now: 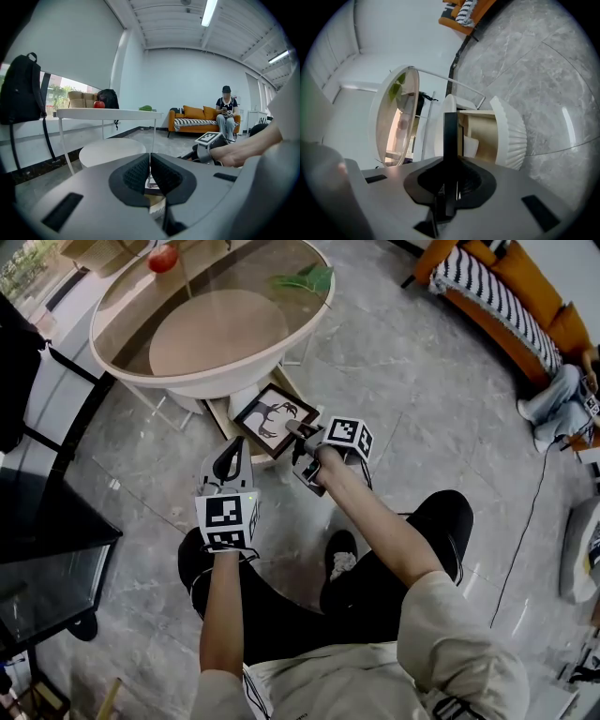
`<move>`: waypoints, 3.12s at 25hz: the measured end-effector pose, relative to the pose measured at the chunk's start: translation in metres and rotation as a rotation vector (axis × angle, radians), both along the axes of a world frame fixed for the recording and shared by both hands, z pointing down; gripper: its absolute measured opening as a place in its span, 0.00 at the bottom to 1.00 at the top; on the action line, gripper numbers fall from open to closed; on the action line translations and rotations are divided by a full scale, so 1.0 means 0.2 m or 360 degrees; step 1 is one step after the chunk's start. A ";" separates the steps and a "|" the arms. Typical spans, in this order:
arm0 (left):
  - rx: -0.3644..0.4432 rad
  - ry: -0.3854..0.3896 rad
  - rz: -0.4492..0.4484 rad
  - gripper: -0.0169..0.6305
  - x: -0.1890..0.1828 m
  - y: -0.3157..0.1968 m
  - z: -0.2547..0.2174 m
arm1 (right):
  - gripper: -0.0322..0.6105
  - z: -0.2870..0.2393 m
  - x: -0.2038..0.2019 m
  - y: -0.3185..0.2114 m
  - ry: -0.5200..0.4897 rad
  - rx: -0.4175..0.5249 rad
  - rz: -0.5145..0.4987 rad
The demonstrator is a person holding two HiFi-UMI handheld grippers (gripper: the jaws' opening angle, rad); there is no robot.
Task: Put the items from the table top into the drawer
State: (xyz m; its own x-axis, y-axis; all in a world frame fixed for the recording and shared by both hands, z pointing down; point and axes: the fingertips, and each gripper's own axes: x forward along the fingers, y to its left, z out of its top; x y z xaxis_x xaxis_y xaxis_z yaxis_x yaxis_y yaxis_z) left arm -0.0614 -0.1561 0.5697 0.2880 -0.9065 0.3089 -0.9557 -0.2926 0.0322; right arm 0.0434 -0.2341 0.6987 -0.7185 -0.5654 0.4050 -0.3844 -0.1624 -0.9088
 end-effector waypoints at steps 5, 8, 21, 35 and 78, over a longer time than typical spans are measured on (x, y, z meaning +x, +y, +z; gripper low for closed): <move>-0.0010 -0.0005 -0.0012 0.06 -0.02 -0.01 0.02 | 0.16 0.04 -0.05 -0.07 -0.0039 -0.0035 0.0110; -0.0012 -0.0011 -0.0016 0.06 -0.01 -0.02 0.03 | 0.16 0.08 -0.07 -0.13 -0.0044 -0.0055 0.0147; -0.0033 -0.0033 -0.0041 0.06 0.00 -0.07 0.11 | 0.16 0.26 -0.17 -0.34 -0.0058 -0.0033 0.0166; -0.0018 0.0006 0.0000 0.06 0.05 -0.11 0.10 | 0.50 0.24 -0.07 -0.23 0.0456 -0.0145 -0.0220; 0.0006 0.0067 0.0137 0.06 0.23 -0.29 -0.14 | 0.11 -1.17 0.30 -0.57 0.1442 0.1719 -0.0394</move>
State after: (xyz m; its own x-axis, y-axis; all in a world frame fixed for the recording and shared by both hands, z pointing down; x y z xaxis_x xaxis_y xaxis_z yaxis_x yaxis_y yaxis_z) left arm -0.0163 -0.2138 0.5412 0.3773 -0.8790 0.2915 -0.9249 -0.3737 0.0704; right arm 0.1040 -0.3472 0.4648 -0.5729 -0.7871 0.2287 -0.8042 0.5937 0.0283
